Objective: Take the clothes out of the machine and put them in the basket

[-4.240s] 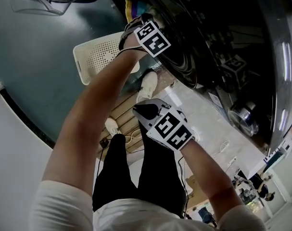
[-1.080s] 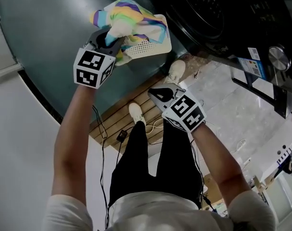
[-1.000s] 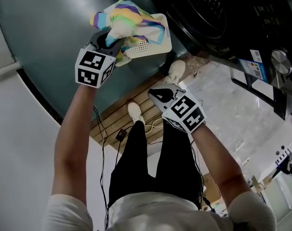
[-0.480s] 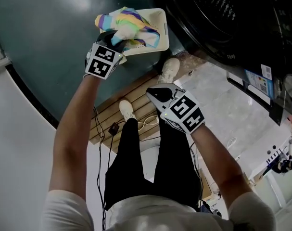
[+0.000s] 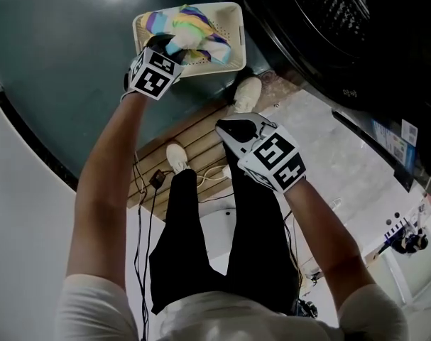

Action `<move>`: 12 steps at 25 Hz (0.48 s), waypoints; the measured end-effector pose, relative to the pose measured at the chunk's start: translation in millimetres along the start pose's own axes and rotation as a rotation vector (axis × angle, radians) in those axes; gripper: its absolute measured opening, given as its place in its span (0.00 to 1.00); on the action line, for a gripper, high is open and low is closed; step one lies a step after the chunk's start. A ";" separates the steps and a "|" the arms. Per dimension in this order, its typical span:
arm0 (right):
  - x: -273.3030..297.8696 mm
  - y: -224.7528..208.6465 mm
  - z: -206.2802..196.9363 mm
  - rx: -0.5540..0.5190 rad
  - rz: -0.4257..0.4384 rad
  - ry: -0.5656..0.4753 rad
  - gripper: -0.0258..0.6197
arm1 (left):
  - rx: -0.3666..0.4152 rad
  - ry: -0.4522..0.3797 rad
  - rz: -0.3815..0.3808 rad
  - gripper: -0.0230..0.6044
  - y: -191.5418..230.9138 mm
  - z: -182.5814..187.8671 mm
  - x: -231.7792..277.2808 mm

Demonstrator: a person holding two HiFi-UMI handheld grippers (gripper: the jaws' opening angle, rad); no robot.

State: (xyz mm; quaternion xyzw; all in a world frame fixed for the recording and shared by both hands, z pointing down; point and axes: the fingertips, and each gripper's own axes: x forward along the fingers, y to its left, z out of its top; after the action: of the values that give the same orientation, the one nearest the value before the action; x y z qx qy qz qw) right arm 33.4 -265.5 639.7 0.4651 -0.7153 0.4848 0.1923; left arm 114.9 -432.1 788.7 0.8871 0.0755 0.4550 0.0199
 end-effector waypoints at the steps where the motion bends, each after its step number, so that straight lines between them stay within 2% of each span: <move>1: 1.5 -2.4 -1.2 0.002 0.002 0.003 0.06 | 0.001 0.009 -0.004 0.20 -0.1 -4.1 6.5; 5: 4.8 -13.7 -6.3 -0.005 0.008 0.024 0.06 | -0.006 0.052 -0.015 0.25 -1.5 -18.8 31.9; 8: 0.3 -24.3 -10.5 -0.010 0.003 0.032 0.06 | -0.031 0.115 -0.004 0.39 -3.3 -33.8 50.5; 12: -2.5 -34.8 -12.3 -0.007 -0.005 0.030 0.06 | -0.054 0.134 0.024 0.39 -0.6 -43.0 56.8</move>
State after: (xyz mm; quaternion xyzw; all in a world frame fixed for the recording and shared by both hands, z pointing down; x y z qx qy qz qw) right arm 62.1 -256.9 661.4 0.4589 -0.7129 0.4887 0.2060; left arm 112.6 -424.4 859.5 0.8546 0.0538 0.5154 0.0332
